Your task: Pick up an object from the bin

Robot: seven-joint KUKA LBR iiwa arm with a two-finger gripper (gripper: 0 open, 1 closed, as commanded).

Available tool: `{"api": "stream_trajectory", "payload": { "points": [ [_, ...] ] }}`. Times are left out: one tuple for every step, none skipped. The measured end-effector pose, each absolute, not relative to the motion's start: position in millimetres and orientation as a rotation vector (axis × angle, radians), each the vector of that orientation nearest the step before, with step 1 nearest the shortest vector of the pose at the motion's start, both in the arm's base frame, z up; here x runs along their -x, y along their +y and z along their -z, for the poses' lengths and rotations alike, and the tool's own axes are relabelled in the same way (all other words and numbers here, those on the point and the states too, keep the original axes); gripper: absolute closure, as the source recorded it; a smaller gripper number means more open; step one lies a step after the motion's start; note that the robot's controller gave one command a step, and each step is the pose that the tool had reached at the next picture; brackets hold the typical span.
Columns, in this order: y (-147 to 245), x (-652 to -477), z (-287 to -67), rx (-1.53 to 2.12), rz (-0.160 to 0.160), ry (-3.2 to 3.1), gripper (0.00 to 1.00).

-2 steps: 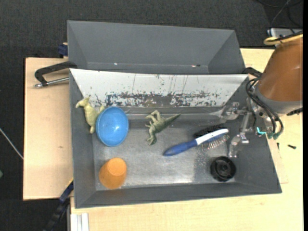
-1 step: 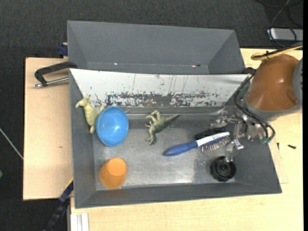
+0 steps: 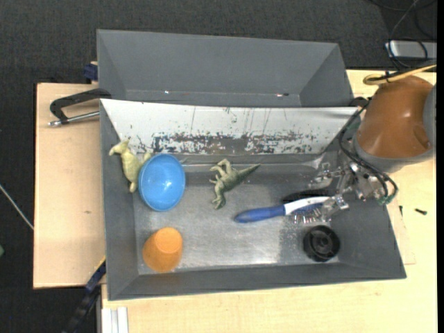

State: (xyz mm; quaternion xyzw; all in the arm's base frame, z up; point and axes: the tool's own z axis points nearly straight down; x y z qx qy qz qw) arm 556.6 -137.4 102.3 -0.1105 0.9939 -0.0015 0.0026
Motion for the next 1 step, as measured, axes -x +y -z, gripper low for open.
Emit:
{"api": "stream_trajectory", "payload": {
  "points": [
    [-135.2, -552.4, -213.3, 0.379, 0.007, 3.106, 1.0]
  ]
}}
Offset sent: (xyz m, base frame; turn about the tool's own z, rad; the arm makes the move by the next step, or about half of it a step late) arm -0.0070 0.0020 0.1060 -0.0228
